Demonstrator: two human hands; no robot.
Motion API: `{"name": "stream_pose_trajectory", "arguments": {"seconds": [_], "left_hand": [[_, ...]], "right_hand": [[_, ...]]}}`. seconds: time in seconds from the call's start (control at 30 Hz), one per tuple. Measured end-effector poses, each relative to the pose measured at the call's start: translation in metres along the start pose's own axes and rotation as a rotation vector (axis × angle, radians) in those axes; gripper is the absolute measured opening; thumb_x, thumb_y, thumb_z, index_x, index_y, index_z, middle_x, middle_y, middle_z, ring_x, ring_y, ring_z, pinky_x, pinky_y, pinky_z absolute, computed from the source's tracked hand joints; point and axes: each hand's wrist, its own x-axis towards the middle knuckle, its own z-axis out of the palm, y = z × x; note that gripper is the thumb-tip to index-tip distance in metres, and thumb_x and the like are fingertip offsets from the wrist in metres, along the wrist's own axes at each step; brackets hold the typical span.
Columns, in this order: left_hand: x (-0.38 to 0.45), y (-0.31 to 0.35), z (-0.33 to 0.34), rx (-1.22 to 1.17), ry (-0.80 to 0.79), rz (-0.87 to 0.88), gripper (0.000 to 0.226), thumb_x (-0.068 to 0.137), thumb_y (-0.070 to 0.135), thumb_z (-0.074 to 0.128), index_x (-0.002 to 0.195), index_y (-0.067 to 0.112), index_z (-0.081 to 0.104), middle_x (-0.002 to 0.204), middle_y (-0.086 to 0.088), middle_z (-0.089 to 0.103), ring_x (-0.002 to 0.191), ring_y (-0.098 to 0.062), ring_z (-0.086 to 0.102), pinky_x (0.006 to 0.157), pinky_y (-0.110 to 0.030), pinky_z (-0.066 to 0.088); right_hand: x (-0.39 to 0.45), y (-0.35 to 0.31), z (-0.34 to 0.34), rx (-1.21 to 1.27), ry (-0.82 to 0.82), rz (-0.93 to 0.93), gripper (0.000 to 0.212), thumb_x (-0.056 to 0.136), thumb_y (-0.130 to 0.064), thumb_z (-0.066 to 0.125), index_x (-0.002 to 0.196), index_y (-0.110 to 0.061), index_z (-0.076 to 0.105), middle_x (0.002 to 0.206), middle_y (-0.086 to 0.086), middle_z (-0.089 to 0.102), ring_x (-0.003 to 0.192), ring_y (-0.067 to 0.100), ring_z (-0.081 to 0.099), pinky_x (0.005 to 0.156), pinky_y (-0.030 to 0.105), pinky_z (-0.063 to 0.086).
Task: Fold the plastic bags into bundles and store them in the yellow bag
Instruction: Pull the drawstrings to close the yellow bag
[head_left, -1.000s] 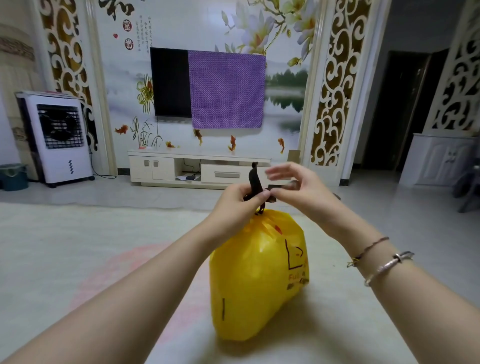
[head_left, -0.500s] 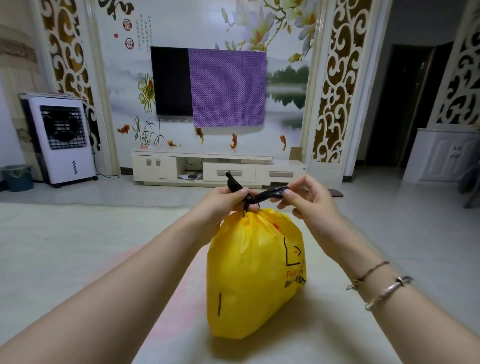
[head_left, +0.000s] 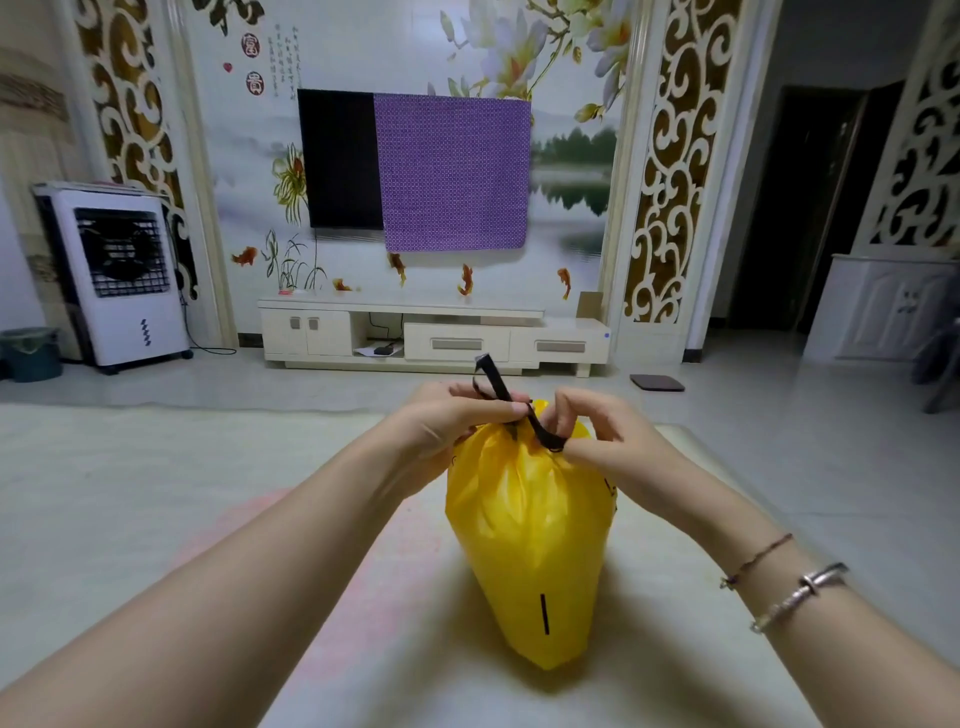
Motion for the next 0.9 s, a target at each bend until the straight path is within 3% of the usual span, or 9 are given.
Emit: {"name": "stream_pose_trajectory", "arguments": {"seconds": [0.07,0.17,0.3,0.37,0.43,0.57,0.63,0.8,0.9], "left_hand": [[0.001,-0.001,0.0,-0.017,0.005,0.045,0.027,0.061,0.008,0.08,0.086,0.01,0.072,0.083,-0.007,0.072,0.087,-0.02,0.068,0.071,-0.023,0.051],[0.002,-0.002,-0.001,0.028,0.016,0.098,0.022,0.068,0.003,0.08,0.087,0.011,0.071,0.083,-0.005,0.071,0.081,-0.013,0.066,0.062,-0.014,0.049],[-0.001,0.003,-0.003,0.24,-0.002,0.202,0.017,0.074,0.002,0.078,0.08,0.014,0.068,0.081,-0.004,0.069,0.081,-0.013,0.067,0.066,-0.017,0.051],[-0.001,0.006,-0.001,0.366,-0.018,0.256,0.022,0.075,0.0,0.078,0.081,0.012,0.061,0.083,-0.007,0.069,0.085,-0.017,0.068,0.075,-0.027,0.057],[-0.001,0.009,0.001,0.444,-0.031,0.329,0.031,0.076,-0.009,0.073,0.084,0.011,0.05,0.083,-0.008,0.066,0.08,-0.018,0.068,0.073,-0.031,0.058],[0.001,0.007,0.003,0.85,0.05,0.611,0.03,0.071,0.004,0.062,0.08,0.022,0.04,0.076,0.004,0.051,0.065,-0.016,0.052,0.059,-0.036,0.044],[-0.001,0.004,0.002,1.055,0.174,0.696,0.03,0.07,0.008,0.06,0.081,0.024,0.039,0.077,0.005,0.051,0.068,-0.025,0.047,0.059,-0.042,0.044],[-0.002,-0.007,0.001,1.04,0.295,0.812,0.032,0.076,0.002,0.067,0.083,0.023,0.044,0.074,0.008,0.051,0.067,-0.022,0.048,0.055,-0.04,0.044],[-0.002,-0.012,-0.002,1.067,0.313,0.908,0.022,0.077,0.006,0.073,0.086,0.019,0.059,0.074,0.015,0.046,0.065,-0.013,0.05,0.052,-0.036,0.048]], "right_hand": [[0.002,0.0,0.001,-0.041,0.014,-0.01,0.009,0.068,-0.015,0.051,0.066,-0.007,0.048,0.082,-0.003,0.054,0.08,0.008,0.052,0.077,0.028,0.045],[0.004,0.0,0.004,-0.084,0.036,-0.025,0.006,0.072,-0.012,0.052,0.068,-0.007,0.052,0.081,-0.002,0.05,0.079,0.011,0.051,0.074,0.025,0.044],[0.01,0.002,0.002,0.032,0.241,-0.058,0.009,0.078,-0.01,0.054,0.083,-0.017,0.059,0.093,-0.004,0.061,0.089,0.001,0.055,0.073,0.016,0.043],[0.014,0.001,0.0,0.08,0.201,-0.018,0.02,0.083,-0.007,0.053,0.099,-0.018,0.058,0.105,-0.006,0.064,0.102,0.0,0.058,0.082,0.018,0.048],[0.016,0.0,0.003,0.152,0.135,0.036,0.023,0.089,0.004,0.049,0.103,-0.011,0.06,0.101,-0.001,0.066,0.094,-0.001,0.062,0.078,0.015,0.051],[0.015,-0.001,0.011,0.109,0.165,0.093,0.018,0.095,-0.003,0.049,0.09,-0.011,0.065,0.086,0.007,0.064,0.082,0.016,0.057,0.075,0.03,0.049],[0.014,-0.002,0.015,0.104,0.169,0.08,0.017,0.094,-0.004,0.051,0.087,-0.012,0.063,0.082,0.003,0.06,0.078,0.013,0.055,0.071,0.022,0.046],[0.012,-0.003,0.013,0.298,0.157,0.123,0.011,0.093,-0.006,0.057,0.101,-0.012,0.062,0.076,-0.001,0.065,0.063,0.001,0.056,0.058,0.012,0.044],[0.013,-0.001,0.004,0.355,0.016,0.185,0.02,0.093,-0.012,0.059,0.112,-0.015,0.066,0.074,0.0,0.065,0.061,0.007,0.052,0.053,0.016,0.04]]}}
